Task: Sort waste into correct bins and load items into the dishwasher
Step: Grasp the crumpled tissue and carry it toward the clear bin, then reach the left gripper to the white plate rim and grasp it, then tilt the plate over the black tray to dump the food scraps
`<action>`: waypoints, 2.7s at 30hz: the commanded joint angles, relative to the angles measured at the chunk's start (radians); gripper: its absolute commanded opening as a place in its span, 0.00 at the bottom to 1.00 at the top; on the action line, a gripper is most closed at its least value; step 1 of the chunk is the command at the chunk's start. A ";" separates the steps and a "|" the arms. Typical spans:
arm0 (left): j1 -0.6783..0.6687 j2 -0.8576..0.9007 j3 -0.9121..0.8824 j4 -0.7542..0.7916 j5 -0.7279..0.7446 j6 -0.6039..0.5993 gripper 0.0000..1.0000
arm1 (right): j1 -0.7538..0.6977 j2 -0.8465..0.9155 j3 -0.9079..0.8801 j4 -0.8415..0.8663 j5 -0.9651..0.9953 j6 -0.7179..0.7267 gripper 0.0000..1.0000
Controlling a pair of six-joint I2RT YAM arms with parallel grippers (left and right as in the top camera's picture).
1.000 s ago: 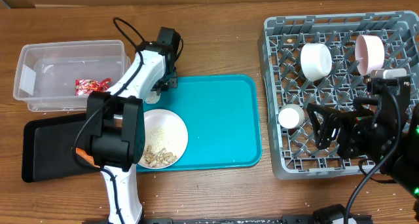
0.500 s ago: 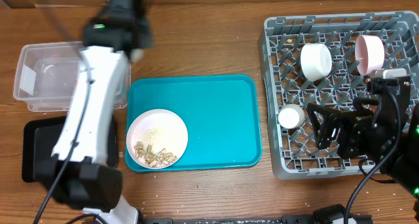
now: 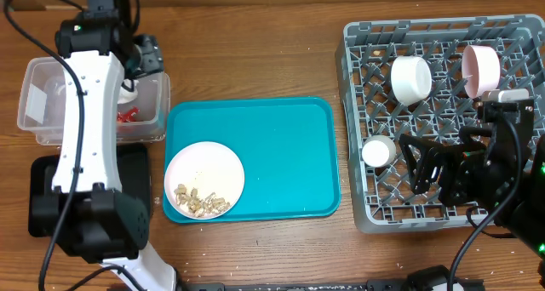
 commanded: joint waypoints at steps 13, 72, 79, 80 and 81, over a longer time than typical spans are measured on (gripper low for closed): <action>-0.586 -0.043 -0.511 0.040 -0.083 -0.372 0.38 | 0.002 -0.002 0.002 0.005 -0.005 0.000 1.00; -0.430 -0.438 -0.659 -0.036 -0.181 -0.270 0.04 | 0.002 -0.002 0.002 0.005 -0.005 0.000 1.00; -0.267 -0.438 -0.659 -0.035 -0.191 -0.203 0.04 | 0.002 -0.002 0.002 0.005 -0.005 0.001 1.00; -0.235 -0.439 -0.659 -0.024 -0.150 -0.175 0.04 | 0.002 -0.002 0.002 0.005 -0.005 0.000 1.00; -0.169 -0.439 -0.660 -0.010 -0.074 -0.127 0.04 | 0.002 -0.002 0.002 0.005 -0.005 0.000 1.00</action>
